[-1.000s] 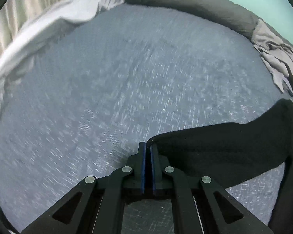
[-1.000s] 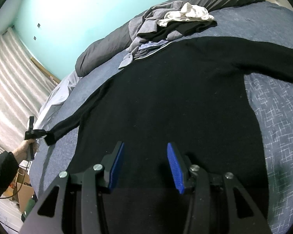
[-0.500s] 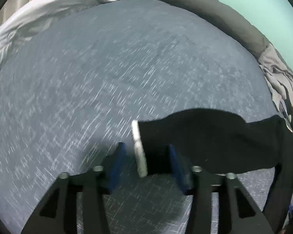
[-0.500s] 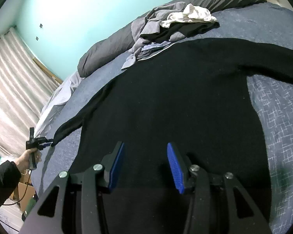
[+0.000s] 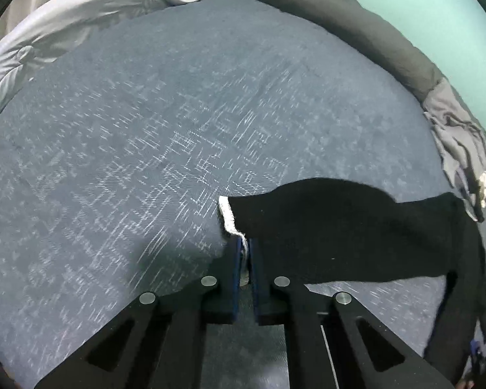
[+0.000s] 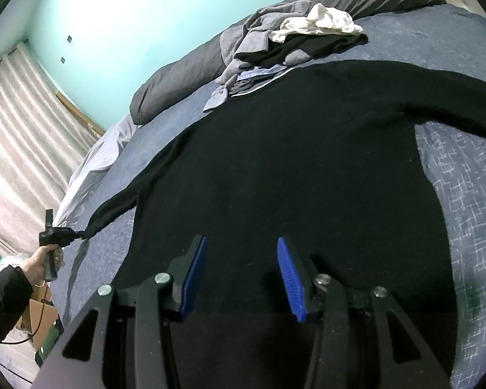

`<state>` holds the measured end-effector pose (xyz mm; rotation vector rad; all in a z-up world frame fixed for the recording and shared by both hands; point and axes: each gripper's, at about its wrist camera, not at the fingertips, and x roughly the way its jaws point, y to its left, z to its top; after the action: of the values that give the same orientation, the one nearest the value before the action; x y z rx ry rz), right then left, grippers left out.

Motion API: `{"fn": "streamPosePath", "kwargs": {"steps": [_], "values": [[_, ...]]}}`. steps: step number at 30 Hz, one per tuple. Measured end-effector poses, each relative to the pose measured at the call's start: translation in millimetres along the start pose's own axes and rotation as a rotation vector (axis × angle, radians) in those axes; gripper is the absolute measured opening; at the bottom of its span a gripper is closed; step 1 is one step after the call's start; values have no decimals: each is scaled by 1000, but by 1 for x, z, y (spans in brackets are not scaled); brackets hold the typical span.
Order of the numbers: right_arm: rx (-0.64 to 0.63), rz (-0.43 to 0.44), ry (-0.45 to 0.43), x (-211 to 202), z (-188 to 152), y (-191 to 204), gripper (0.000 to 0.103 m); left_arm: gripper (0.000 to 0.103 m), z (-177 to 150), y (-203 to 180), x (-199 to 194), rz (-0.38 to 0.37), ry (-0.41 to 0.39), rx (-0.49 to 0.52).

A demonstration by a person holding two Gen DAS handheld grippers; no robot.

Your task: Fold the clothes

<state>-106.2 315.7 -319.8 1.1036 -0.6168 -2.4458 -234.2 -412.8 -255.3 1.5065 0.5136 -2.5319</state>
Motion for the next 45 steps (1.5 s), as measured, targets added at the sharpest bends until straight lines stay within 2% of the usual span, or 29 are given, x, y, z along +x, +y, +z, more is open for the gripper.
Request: {"fn": "streamPosePath", "kwargs": {"steps": [5, 9, 12, 15, 20, 22, 24, 27, 29, 30, 36, 42, 45], "values": [[7, 11, -18, -7, 3, -1, 46, 5, -8, 9, -21, -3, 23, -37], [7, 14, -22, -8, 3, 0, 46, 5, -22, 23, -3, 1, 103, -97], [4, 12, -21, -8, 3, 1, 46, 6, -32, 22, 10, 26, 118, -91], [11, 10, -18, -8, 3, -1, 46, 8, -34, 16, 12, 61, 97, -75], [51, 4, -11, -7, 4, -9, 46, 10, -33, 1, -10, 144, 31, -37], [68, -8, -13, -9, 5, -14, 46, 20, -34, -12, -23, 157, -9, -8], [85, -28, -15, -13, 8, -19, 46, 27, -36, -28, -33, 140, -34, 22], [132, -64, -37, -28, 21, -36, 46, 28, -42, -67, -39, 80, -34, 86], [168, -85, -62, -49, 31, -53, 55, 28, -50, -94, -40, 34, -27, 124], [177, -104, -71, -60, 37, -62, 63, 29, -55, -110, -38, 5, -21, 143], [234, -255, -80, -133, 67, -132, 64, 31, -90, -194, -22, -126, 37, 263], [325, -482, -147, -205, 83, -215, 64, 32, -123, -251, -7, -169, 78, 387], [397, -552, -187, -232, 84, -253, 64, 32, -138, -269, -3, -185, 86, 419]]}}
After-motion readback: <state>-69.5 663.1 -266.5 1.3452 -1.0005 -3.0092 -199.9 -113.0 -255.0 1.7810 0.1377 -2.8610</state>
